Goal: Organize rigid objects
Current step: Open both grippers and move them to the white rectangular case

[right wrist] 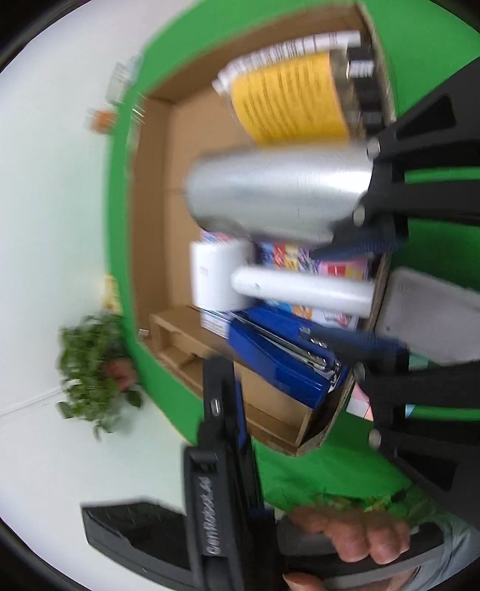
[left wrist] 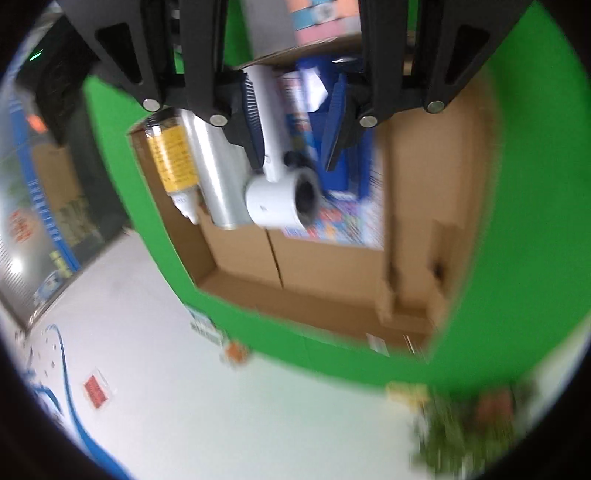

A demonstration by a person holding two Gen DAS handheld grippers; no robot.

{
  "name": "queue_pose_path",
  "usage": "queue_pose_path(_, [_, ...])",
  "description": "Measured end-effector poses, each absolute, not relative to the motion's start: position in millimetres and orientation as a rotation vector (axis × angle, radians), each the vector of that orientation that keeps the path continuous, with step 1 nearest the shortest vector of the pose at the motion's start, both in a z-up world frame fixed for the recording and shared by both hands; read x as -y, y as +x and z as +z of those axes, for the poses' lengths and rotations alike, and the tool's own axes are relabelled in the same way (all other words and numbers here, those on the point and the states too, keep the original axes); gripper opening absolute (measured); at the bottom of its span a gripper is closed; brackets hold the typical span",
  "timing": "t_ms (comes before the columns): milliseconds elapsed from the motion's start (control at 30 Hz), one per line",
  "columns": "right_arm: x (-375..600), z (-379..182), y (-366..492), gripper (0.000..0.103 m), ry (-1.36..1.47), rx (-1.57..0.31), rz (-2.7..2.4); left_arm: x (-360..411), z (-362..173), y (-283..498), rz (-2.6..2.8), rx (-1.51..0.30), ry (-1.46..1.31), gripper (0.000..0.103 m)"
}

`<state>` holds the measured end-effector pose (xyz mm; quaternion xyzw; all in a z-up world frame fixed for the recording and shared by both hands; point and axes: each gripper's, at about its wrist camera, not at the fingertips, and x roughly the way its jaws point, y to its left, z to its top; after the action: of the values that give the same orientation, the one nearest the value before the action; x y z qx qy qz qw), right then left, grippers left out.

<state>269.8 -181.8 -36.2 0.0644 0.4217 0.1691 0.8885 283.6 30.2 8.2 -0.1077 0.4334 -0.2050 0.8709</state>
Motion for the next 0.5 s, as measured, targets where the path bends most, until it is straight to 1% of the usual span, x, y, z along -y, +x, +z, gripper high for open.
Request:
queue_pose_path(33, [186,-29,256,0.085,0.128,-0.815,0.333,-32,18,268,-0.382,-0.841,-0.174,0.053])
queue_pose_path(67, [190,-23,244,0.096,0.126,-0.765,0.320,-33,29,245,-0.304,-0.748,-0.108,0.067])
queue_pose_path(100, [193,-18,230,0.102,0.124,-0.709,0.303,-35,34,229,-0.247,-0.684,-0.072,0.092])
queue_pose_path(133, [195,-14,216,0.102,0.115,-0.657,0.284,-35,40,208,-0.177,-0.598,-0.033,0.101])
queue_pose_path(200, [193,-10,198,0.102,0.080,-0.625,0.269,-31,45,176,-0.114,-0.493,0.019,0.103])
queue_pose_path(267, [190,-10,180,0.102,0.043,-0.613,0.257,-29,44,155,-0.076,-0.474,0.048,0.103])
queue_pose_path(367, [188,-13,163,0.102,0.029,-0.628,0.265,-25,36,136,-0.080,-0.510,0.034,0.103])
queue_pose_path(500, [187,-22,141,0.102,0.006,-0.672,0.285,-24,19,123,-0.135,-0.601,0.009,0.103])
